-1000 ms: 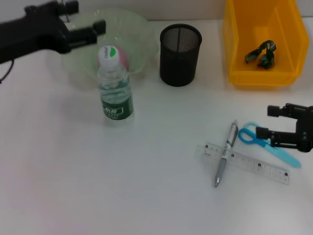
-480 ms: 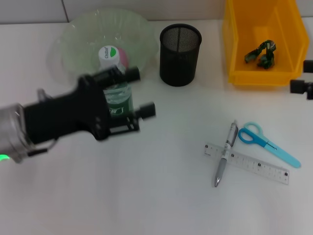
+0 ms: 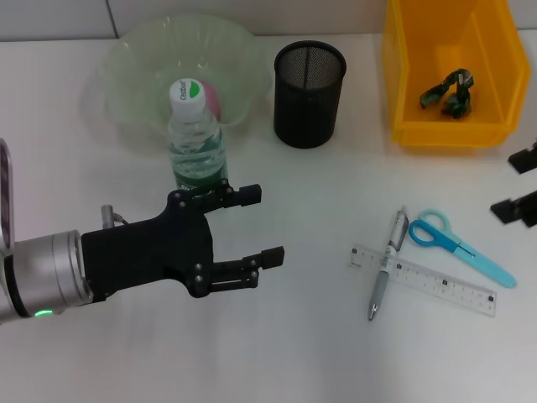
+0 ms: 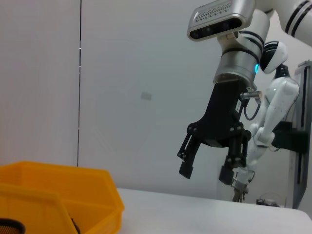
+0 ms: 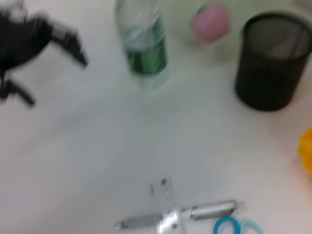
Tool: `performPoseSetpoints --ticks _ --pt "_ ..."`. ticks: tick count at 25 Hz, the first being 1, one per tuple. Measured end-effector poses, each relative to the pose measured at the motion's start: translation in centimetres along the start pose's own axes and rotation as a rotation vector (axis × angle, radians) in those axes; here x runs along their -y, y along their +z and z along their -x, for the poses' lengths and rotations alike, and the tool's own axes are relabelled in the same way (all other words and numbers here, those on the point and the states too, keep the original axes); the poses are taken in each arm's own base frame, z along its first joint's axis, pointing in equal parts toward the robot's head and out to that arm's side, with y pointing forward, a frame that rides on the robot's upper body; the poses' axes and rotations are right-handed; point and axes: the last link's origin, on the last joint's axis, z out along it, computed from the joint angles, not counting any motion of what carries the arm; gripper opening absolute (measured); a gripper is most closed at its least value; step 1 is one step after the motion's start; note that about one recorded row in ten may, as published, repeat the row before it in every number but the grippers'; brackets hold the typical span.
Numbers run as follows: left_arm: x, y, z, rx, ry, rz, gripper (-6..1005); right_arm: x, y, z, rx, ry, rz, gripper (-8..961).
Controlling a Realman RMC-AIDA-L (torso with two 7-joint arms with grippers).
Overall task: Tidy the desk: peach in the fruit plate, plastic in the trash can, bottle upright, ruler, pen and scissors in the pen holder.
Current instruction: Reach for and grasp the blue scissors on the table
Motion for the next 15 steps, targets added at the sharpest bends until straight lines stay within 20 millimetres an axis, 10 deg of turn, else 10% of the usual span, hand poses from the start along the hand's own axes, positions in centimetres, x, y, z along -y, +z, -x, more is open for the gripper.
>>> performPoseSetpoints --ticks 15 --pt "0.6 0.5 0.3 0.029 -0.022 -0.018 801 2.0 6.6 -1.3 -0.290 0.215 -0.110 755"
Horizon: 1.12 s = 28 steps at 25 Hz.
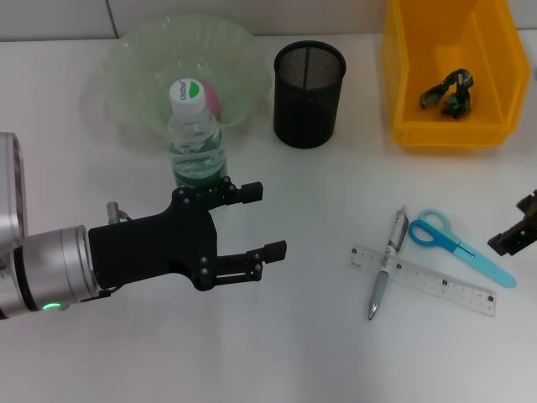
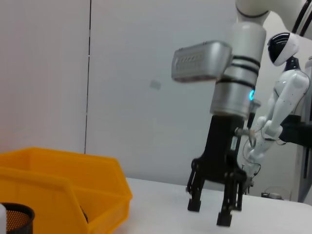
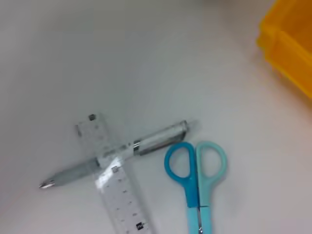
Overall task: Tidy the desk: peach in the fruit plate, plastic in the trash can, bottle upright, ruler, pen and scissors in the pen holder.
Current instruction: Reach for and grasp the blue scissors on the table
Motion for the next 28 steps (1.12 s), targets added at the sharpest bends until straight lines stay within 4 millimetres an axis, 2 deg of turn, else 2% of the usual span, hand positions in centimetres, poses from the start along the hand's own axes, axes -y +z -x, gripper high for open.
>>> performPoseSetpoints --ticks 5,10,24,28 --pt "0.0 0.0 0.1 0.002 -0.003 -0.001 801 0.3 1.3 0.5 0.002 0.073 -0.009 739" --pt "-0.2 0.0 0.3 0.018 -0.003 0.009 800 -0.5 2.2 1.5 -0.020 0.064 -0.035 723" --pt "-0.4 0.0 0.5 0.029 -0.001 0.025 800 -1.5 4.1 2.1 -0.056 0.017 -0.054 679" --pt "-0.3 0.1 0.4 0.030 0.002 0.027 799 -2.0 4.7 2.3 -0.066 -0.007 -0.048 598"
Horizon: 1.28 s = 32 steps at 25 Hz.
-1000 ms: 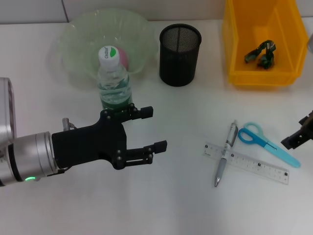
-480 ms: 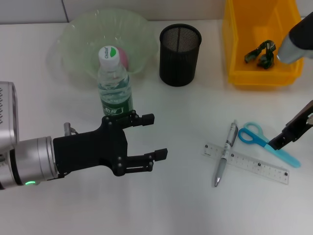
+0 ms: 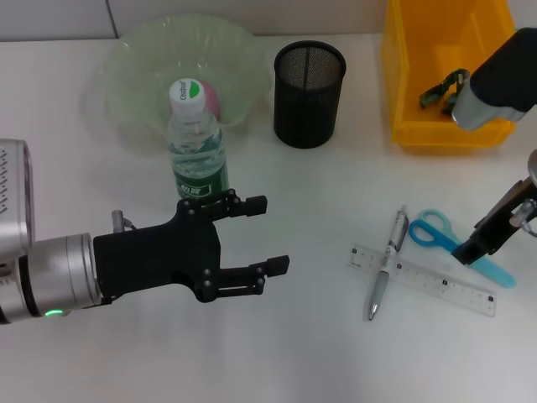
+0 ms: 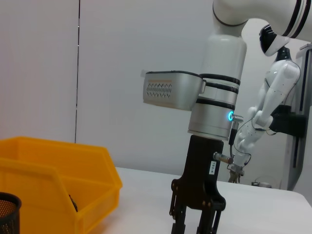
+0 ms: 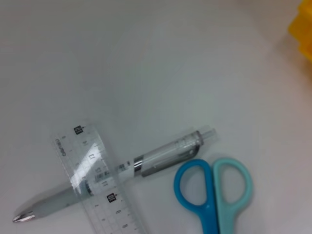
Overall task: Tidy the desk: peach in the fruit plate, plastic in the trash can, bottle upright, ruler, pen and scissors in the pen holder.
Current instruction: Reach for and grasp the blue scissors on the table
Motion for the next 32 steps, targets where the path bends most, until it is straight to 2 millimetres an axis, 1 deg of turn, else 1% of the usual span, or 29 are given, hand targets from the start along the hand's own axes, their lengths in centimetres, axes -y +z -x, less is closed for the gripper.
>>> performPoseSetpoints --ticks 2,12,17,31,32 --pt "0.0 0.0 0.0 0.000 0.001 0.000 799 -0.1 0.3 0.2 0.006 0.001 0.012 557" --pt "0.0 0.0 -0.1 0.000 0.002 0.001 798 -0.1 1.1 0.3 0.011 0.010 0.021 562" --pt "0.0 0.0 -0.1 -0.002 0.003 0.004 798 0.0 1.4 0.2 0.004 0.015 0.026 420" --pt "-0.1 0.1 -0.2 -0.007 0.005 0.009 797 0.2 1.9 0.1 0.002 0.022 0.026 381" --pt "-0.1 0.1 -0.2 -0.007 0.005 0.009 797 0.2 1.9 0.2 0.003 0.020 0.026 355"
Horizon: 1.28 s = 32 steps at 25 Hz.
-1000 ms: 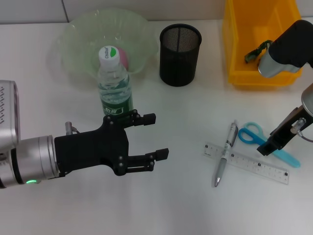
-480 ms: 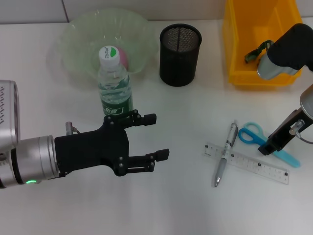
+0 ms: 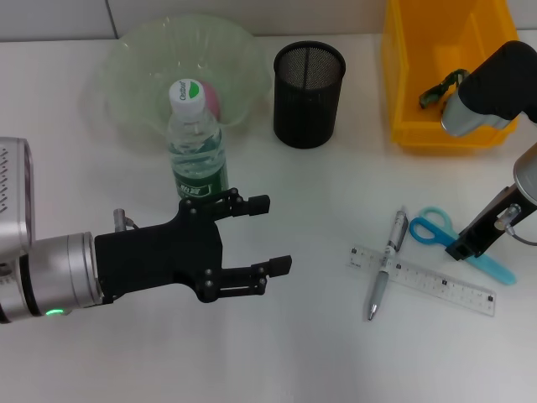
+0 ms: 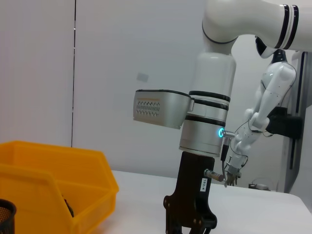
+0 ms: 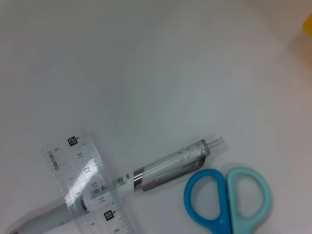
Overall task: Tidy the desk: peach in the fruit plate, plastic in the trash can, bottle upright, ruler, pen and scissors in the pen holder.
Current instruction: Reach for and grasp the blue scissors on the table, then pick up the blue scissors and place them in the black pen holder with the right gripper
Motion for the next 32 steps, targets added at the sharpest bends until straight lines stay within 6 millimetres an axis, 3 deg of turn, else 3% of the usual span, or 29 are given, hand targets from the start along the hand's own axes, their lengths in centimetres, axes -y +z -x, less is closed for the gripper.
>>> performPoseSetpoints --ticks 5,9,10,11,14,15,16,19,20,21,24,25,28,30,32 --pt "0.0 0.0 -0.1 -0.002 0.002 0.003 797 -0.2 -0.8 0.1 0.037 0.001 0.003 225" --pt "0.0 0.0 -0.2 -0.007 0.002 0.009 797 0.2 -2.8 0.2 0.125 0.022 -0.012 225" --pt "0.0 0.1 -0.2 -0.009 0.003 0.011 797 1.1 -5.4 0.3 0.248 0.073 -0.033 225" --pt "0.0 0.1 -0.2 -0.009 0.003 0.011 797 1.1 -5.4 0.3 0.248 0.073 -0.033 225" --pt "0.0 0.1 -0.3 -0.011 0.005 0.016 797 2.3 -9.1 0.0 0.492 0.140 -0.026 225" --pt "0.0 0.1 -0.3 -0.011 0.005 0.016 797 2.9 -11.3 -0.2 0.723 0.139 0.004 225" --pt "-0.1 0.1 -0.3 -0.011 0.004 0.015 797 2.9 -11.3 -0.2 0.723 0.139 0.004 225" --pt "-0.1 0.1 -0.2 -0.010 0.003 0.015 797 2.9 -12.9 -0.1 1.076 0.071 0.080 225" --pt "-0.1 0.1 -0.1 -0.008 0.003 0.011 797 3.1 -12.5 0.0 1.275 0.040 0.129 224" --pt "-0.1 0.1 -0.1 -0.008 0.003 0.011 797 3.1 -12.5 0.0 1.275 0.040 0.129 224" --pt "-0.1 0.1 -0.1 -0.007 0.003 0.010 797 3.8 -10.5 0.4 1.487 0.049 0.173 224" --pt "-0.1 0.1 0.0 -0.007 0.002 0.009 797 4.1 -8.7 1.0 1.558 0.070 0.172 224" --pt "-0.3 0.0 0.1 -0.008 -0.001 0.009 797 4.0 -7.1 1.9 1.573 0.052 0.143 224" --pt "-0.3 0.0 0.1 -0.008 -0.003 0.009 797 3.4 -4.6 3.6 1.527 0.040 0.119 224" --pt "-0.3 0.0 0.1 -0.008 -0.004 0.011 797 3.3 -4.0 4.3 1.503 0.041 0.115 224"
